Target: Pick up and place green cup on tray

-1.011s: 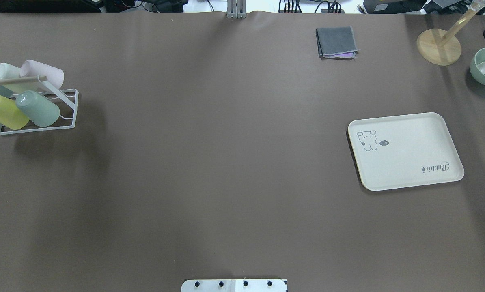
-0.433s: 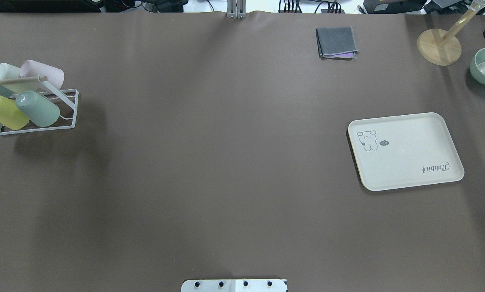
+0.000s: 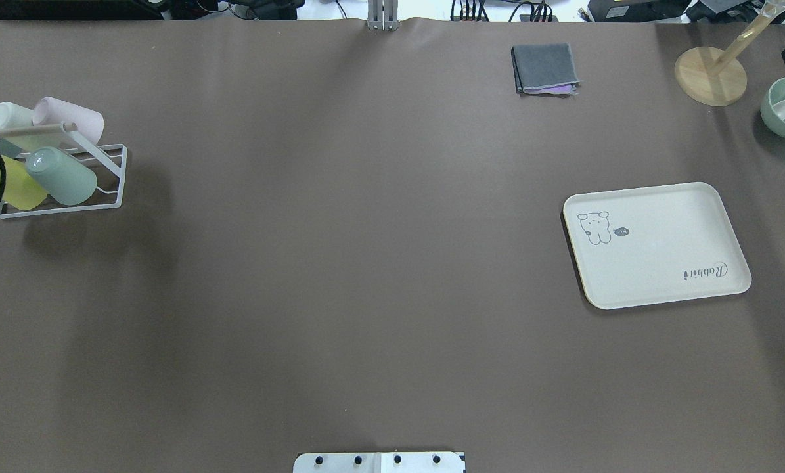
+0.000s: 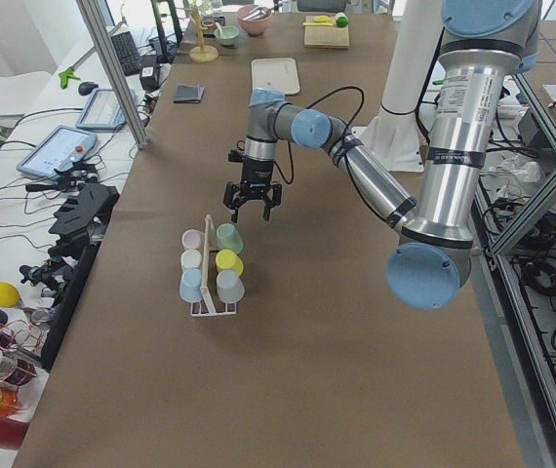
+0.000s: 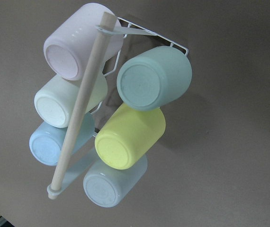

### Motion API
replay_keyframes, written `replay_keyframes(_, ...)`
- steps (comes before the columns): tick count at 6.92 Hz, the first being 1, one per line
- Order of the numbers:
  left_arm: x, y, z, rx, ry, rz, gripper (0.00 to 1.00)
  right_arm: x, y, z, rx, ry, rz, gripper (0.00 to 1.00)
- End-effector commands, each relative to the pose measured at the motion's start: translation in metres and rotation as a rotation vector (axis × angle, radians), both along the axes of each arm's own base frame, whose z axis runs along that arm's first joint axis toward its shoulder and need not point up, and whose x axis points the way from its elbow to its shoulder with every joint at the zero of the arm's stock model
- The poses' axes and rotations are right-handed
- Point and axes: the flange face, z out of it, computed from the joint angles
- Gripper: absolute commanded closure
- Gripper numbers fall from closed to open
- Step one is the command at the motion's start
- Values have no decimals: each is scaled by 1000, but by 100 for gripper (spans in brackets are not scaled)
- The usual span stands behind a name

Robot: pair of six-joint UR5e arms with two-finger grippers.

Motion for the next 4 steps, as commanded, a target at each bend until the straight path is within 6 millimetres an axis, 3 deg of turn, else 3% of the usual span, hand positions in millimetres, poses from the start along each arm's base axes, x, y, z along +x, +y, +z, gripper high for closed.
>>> replay_keyframes(1, 44, 2, -16, 33, -160, 78, 2, -29, -12, -4, 25, -4, -59, 0)
replay_keyframes(2, 60, -1, -31, 81, -216, 158, 2, -44, -17, 12, 48, -9, -79, 0)
replay_keyframes(4, 90, 2, -29, 210, -390, 252, 2, -69, -21, 12, 48, -29, -17, 0)
